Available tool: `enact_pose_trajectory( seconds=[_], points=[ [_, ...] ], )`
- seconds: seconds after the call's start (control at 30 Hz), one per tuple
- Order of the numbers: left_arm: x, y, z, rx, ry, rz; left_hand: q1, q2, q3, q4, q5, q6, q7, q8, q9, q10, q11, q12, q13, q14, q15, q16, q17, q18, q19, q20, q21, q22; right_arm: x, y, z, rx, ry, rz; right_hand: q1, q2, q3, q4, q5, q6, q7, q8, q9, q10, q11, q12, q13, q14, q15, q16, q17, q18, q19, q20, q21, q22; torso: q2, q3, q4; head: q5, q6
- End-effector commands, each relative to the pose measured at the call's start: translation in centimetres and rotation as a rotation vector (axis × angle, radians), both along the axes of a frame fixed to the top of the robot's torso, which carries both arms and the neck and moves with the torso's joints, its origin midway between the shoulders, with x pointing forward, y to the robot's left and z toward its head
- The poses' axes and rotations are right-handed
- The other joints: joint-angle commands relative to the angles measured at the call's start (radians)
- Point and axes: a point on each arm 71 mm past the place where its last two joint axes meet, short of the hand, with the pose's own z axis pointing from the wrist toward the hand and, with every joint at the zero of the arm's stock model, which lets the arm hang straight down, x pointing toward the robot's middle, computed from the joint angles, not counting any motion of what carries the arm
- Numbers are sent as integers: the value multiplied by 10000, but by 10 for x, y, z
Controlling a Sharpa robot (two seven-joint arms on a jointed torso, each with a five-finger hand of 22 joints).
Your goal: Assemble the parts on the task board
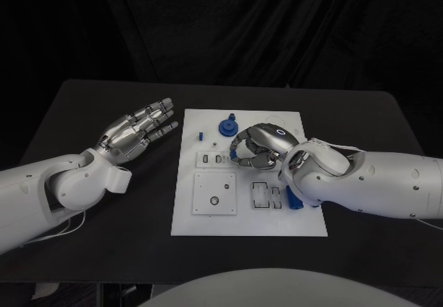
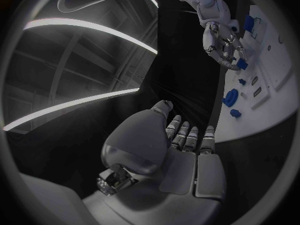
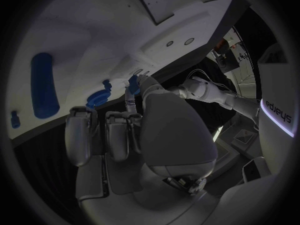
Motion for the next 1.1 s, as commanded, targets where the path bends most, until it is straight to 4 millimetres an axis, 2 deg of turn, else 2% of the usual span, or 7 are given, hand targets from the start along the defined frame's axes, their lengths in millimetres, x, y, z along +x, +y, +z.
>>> enact_pose_trajectory(
  seconds=[0.03,0.37,0.67,0.97,1.1],
  points=[
    [0,-1,1,-162,-89,5,-96,2,60,22,-31,13,28,28,4,22,34,48,9,-7,43,27,11,107,-3,89,34,15,1,-1,-2,-629,-211,-422,-1,-67,72,-35,90,46,70,39,606,1065,95,26,2635,1041,73,35,2614,22,504,92,49,2288,-2,-3,-3,-11,-29],
    [0,-2,1,-153,-75,-15,-96,2,60,22,-31,13,28,28,4,22,34,48,9,-7,43,27,11,107,-3,89,34,15,2,2,-3,-891,-266,-614,-41,-121,175,-103,435,50,125,-19,597,1065,154,26,2635,1045,128,50,2626,27,506,157,45,2283,-4,-4,-5,-27,-71],
    [0,-2,1,-146,-68,-22,-96,2,60,22,-31,13,28,28,4,22,34,48,9,-7,43,27,11,107,-3,89,34,15,3,5,-6,-1202,-46,-610,-175,-185,210,-88,408,-104,196,-159,545,1065,214,26,2635,1036,176,15,2596,43,477,201,-17,2261,-4,-4,-2,-28,-94],
    [1,-2,1,-142,-67,-28,-96,2,60,22,-31,13,28,28,4,22,34,48,9,-7,43,27,11,107,-3,89,34,15,5,8,-9,-1443,101,-481,-292,-197,271,-102,-13,-230,238,-310,476,1065,246,26,2635,1031,213,-4,2580,49,469,250,-31,2255,-4,-5,-2,-24,-99],
    [1,-2,0,-148,-71,-34,-96,2,60,22,-31,13,28,28,4,22,34,48,9,-7,43,27,11,107,-3,89,34,15,6,9,-10,-1567,176,-410,-424,-215,282,-89,-694,-524,313,-581,314,1065,267,26,2635,1015,239,-62,2529,70,424,284,-115,2227,-4,-5,-1,-30,-105]
  ],
)
